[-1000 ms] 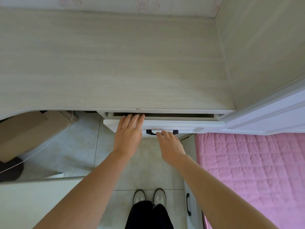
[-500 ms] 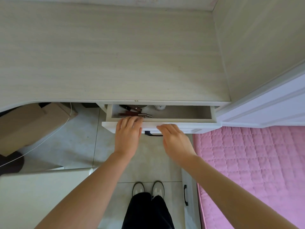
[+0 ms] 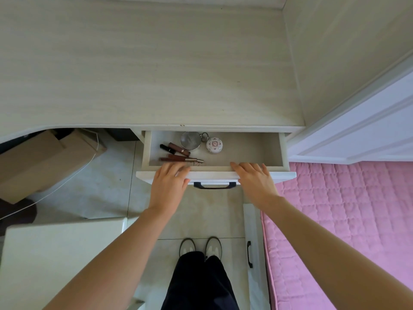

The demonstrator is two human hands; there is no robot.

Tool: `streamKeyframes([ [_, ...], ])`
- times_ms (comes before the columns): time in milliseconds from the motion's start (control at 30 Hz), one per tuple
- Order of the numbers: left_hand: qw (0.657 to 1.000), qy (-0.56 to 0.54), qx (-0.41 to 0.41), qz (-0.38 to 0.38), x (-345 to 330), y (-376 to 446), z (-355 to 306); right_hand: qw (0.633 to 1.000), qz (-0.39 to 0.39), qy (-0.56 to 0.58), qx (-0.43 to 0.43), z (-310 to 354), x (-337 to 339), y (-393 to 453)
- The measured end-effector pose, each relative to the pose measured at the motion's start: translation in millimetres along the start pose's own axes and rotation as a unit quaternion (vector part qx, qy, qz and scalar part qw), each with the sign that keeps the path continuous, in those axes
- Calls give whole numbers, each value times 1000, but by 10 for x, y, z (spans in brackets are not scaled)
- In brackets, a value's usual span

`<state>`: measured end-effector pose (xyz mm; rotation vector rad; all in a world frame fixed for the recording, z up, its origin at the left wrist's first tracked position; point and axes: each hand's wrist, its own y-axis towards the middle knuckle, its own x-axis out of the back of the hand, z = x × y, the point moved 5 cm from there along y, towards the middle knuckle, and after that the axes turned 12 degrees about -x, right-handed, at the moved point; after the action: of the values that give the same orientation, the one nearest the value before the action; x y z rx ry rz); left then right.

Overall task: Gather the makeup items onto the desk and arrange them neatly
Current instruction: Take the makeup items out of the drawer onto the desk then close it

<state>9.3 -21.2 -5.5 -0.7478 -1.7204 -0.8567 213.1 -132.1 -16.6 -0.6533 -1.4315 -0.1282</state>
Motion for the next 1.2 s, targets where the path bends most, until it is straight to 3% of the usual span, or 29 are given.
streamKeyframes([
  [533,999,14,7,51,164,-880,-446,998,54,10,7,62,-222,-959],
  [933,993,-47,31,102,180,-1250,-612,995,94,5,18,32,-358,-1376],
  [1200,990,-97,87,63,360,-1174,-632,978,159,132,35,-28,-213,-1271],
])
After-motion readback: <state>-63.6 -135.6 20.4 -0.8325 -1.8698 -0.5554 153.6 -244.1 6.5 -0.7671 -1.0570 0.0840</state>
